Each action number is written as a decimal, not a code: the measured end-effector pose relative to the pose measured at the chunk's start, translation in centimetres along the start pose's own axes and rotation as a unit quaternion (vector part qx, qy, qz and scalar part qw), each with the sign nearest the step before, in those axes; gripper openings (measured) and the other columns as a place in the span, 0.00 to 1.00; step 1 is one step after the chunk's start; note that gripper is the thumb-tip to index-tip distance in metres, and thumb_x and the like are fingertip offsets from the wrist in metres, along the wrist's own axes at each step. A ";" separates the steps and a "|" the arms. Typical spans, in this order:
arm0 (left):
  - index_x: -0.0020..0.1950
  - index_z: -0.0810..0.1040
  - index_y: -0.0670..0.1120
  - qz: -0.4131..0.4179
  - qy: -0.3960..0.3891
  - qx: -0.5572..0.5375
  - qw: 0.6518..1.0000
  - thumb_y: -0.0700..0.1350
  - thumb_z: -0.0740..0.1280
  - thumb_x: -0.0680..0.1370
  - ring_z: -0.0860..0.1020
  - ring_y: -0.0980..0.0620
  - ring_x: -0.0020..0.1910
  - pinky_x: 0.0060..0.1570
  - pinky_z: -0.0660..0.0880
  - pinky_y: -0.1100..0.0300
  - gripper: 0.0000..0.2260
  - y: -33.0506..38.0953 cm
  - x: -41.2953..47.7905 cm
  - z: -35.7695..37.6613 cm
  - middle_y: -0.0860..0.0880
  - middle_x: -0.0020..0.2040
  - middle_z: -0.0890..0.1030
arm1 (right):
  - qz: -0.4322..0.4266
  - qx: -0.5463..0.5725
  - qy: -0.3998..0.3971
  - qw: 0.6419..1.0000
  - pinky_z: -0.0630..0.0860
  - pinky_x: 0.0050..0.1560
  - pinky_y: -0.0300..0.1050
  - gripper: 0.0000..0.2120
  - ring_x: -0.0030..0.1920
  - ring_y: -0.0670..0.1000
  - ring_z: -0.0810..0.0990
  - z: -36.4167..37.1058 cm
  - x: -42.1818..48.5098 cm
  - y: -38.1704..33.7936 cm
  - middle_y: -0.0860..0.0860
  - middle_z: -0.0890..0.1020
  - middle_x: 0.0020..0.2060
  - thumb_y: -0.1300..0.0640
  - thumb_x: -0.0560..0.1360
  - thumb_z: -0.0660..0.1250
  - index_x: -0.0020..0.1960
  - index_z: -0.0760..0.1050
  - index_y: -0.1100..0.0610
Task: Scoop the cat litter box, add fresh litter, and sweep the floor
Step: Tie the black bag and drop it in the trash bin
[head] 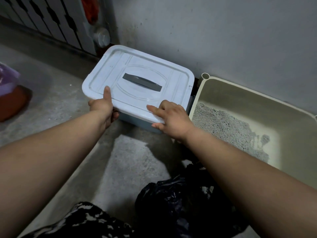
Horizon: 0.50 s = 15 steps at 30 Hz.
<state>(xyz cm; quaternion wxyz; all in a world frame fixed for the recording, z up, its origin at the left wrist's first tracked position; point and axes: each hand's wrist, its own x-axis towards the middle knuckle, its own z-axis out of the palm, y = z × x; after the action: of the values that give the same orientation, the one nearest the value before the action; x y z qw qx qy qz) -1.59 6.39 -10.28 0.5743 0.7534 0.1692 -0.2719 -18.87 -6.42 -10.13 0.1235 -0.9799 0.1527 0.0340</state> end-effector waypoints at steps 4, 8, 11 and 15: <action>0.60 0.70 0.46 0.037 -0.053 0.062 0.996 0.71 0.63 0.68 0.79 0.50 0.34 0.36 0.81 0.53 0.33 -3.0 -2.9 0.3 0.48 0.43 0.79 | 0.020 0.195 0.037 0.980 0.65 0.58 0.37 0.25 0.56 0.50 0.73 -2.1 -1.3 1.0 0.54 0.74 0.55 0.57 0.72 0.70 0.68 0.71 0.53; 0.64 0.69 0.43 0.019 -0.129 0.182 0.975 0.72 0.65 0.65 0.81 0.48 0.42 0.47 0.81 0.48 0.39 -5.8 -7.1 1.3 0.47 0.43 0.78 | 0.026 0.177 0.100 0.979 0.65 0.49 0.33 0.17 0.46 0.44 0.71 -3.1 -5.8 3.9 0.53 0.77 0.50 0.62 0.71 0.69 0.60 0.78 0.56; 0.63 0.72 0.48 -0.004 -0.235 0.301 0.924 0.72 0.63 0.65 0.80 0.52 0.45 0.47 0.76 0.56 0.37 -6.7 -10.0 2.5 0.47 0.52 0.79 | 0.011 0.180 0.089 0.980 0.73 0.46 0.42 0.10 0.41 0.47 0.75 -2.7 -9.6 6.3 0.52 0.78 0.43 0.60 0.73 0.69 0.54 0.81 0.56; 0.69 0.68 0.55 0.053 -0.353 0.472 0.806 0.74 0.66 0.60 0.75 0.52 0.57 0.55 0.70 0.59 0.42 -8.4 -13.0 3.5 0.49 0.59 0.77 | 0.012 0.181 0.093 0.979 0.74 0.42 0.43 0.13 0.40 0.46 0.74 -2.3 -14.7 8.7 0.46 0.74 0.41 0.47 0.74 0.66 0.50 0.78 0.56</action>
<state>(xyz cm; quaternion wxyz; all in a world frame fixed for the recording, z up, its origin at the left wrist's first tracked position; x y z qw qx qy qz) -17.38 6.16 -9.59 0.1816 0.7914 -0.2343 -0.5345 -35.47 -10.73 -8.34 0.2838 -0.9384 0.1785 -0.0836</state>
